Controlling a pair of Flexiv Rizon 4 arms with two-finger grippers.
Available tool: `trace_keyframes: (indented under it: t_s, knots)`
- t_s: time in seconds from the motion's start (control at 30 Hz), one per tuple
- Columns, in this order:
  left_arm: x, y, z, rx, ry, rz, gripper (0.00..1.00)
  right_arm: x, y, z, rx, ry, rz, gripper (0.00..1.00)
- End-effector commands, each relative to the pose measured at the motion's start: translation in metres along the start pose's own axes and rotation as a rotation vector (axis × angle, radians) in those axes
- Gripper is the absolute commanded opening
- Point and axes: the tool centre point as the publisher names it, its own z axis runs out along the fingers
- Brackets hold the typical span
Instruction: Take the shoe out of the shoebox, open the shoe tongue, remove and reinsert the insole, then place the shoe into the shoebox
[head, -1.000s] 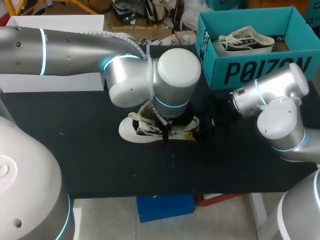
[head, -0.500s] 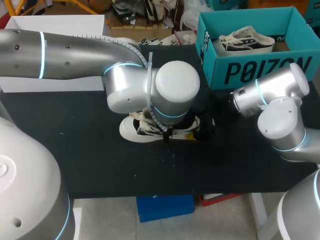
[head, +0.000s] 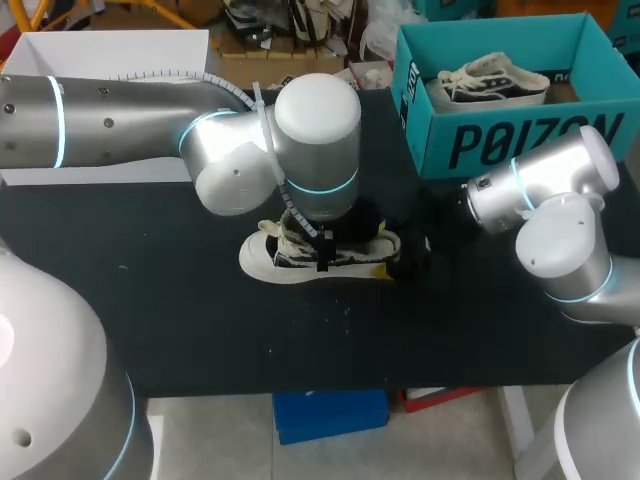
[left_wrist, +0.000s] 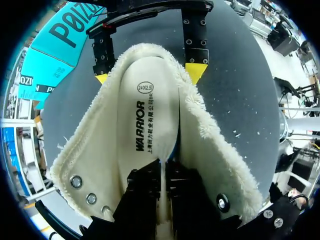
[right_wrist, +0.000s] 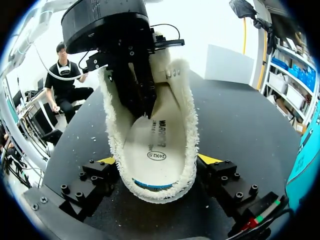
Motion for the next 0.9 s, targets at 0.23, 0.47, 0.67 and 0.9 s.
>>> trace_keyframes:
  t_s: [0.23, 0.47, 0.67, 0.9]
  knots:
    - [0.0, 0.0, -0.011, 0.155, 0.104, 0.065, 0.0, 0.0, 0.0, 0.001, 0.003, 0.001, 0.001, 0.0]
    - [0.002, -0.005, -0.026, 0.196, 0.115, 0.086, 0.0, 0.0, 0.0, 0.001, 0.003, 0.001, 0.001, 0.0]
    - [0.003, -0.008, -0.034, 0.236, 0.123, 0.105, 0.0, 0.0, 0.0, 0.001, 0.003, 0.001, 0.001, 0.0]
    - [0.005, -0.014, -0.042, 0.275, 0.137, 0.122, 0.0, 0.0, 0.0, 0.001, 0.003, 0.001, 0.001, 0.0]
